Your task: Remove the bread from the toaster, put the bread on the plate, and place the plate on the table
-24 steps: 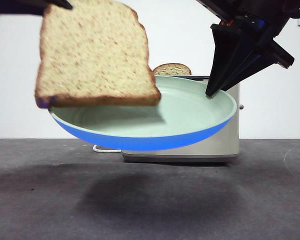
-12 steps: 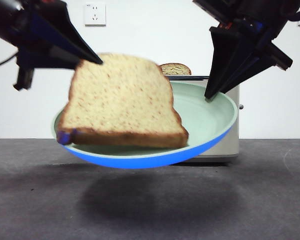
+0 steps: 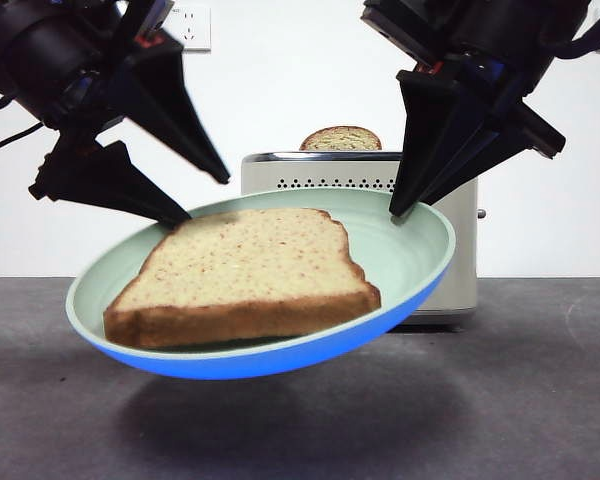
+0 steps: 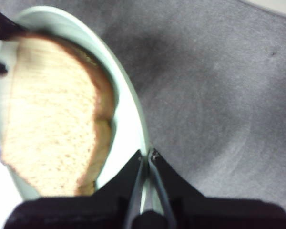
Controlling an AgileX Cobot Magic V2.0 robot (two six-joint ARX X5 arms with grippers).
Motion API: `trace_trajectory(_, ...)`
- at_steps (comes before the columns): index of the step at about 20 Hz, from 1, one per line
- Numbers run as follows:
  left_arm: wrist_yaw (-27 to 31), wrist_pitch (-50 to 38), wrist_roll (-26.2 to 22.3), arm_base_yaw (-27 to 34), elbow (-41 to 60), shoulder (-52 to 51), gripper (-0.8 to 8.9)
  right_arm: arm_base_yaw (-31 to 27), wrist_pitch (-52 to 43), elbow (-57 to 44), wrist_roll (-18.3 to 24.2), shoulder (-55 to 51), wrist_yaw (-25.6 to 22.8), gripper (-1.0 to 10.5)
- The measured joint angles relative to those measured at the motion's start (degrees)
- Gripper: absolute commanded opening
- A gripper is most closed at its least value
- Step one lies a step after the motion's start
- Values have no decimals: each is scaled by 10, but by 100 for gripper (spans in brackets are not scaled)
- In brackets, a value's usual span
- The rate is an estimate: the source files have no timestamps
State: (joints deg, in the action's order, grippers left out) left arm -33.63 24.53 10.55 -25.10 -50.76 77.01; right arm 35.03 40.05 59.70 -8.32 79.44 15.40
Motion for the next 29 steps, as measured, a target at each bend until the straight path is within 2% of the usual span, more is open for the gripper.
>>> trace_trajectory(7,3,24,0,-3,0,-24,440,0,19,0,0,0,2,-13)
trace_trajectory(15,5,92,-9,0,-42,-163,440,1,15,0,-1,0,5,-13)
trace_trajectory(19,8,155,-23,3,-47,-233,432,-6,14,0,-1,0,5,-13)
trace_trajectory(20,14,167,-26,3,-47,-250,392,-9,12,0,-2,0,5,-13)
trace_trajectory(23,64,211,-45,3,-47,-294,58,-16,-15,0,-14,0,5,-13)
trace_trajectory(24,80,228,-53,3,-47,-307,-20,-16,-26,0,-21,1,4,-13)
trace_trajectory(29,137,275,-76,3,-47,-344,-8,-16,-68,0,-41,56,5,-13)
